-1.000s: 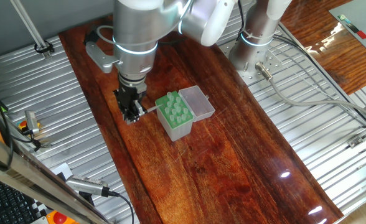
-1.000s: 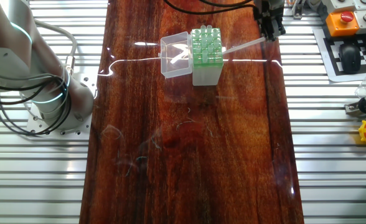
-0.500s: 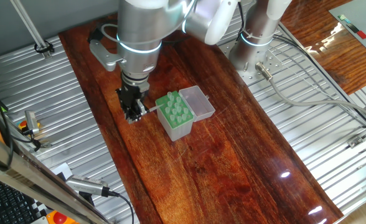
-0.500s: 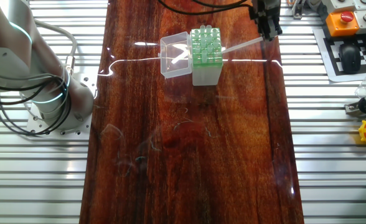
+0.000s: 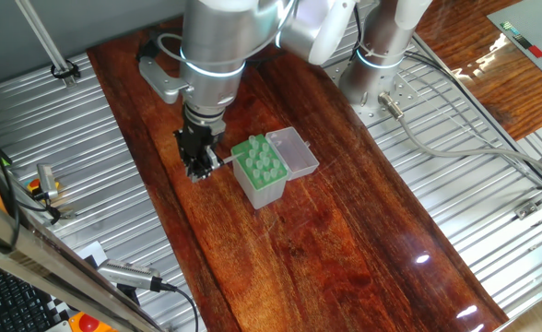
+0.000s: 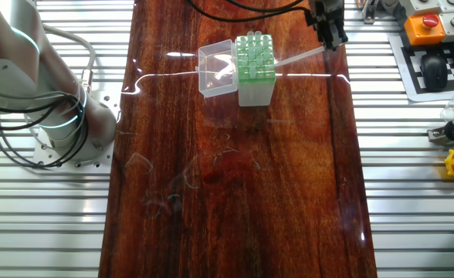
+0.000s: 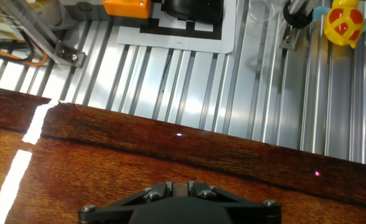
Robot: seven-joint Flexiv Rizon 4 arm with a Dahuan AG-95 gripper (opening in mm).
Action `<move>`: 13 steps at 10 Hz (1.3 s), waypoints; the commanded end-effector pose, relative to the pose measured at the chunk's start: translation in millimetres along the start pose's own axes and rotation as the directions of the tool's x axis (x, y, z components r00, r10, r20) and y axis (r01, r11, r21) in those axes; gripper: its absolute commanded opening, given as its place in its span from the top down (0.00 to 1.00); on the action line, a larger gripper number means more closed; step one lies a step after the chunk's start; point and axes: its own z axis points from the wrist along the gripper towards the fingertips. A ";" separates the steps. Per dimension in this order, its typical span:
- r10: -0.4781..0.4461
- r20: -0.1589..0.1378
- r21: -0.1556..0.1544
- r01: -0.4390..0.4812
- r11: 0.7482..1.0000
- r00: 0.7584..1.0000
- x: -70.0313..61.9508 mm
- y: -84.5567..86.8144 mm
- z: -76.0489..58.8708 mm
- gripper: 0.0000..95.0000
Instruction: Insert a large pipette tip into the holder for large pipette tips
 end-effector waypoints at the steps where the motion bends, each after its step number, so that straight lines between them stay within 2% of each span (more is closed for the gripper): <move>1: -0.005 0.008 0.003 0.005 1.000 1.000 0.1 -0.3 0.1 1.00; 13: -0.012 0.035 0.008 0.012 1.000 0.999 -2.6 2.6 -2.0 1.00</move>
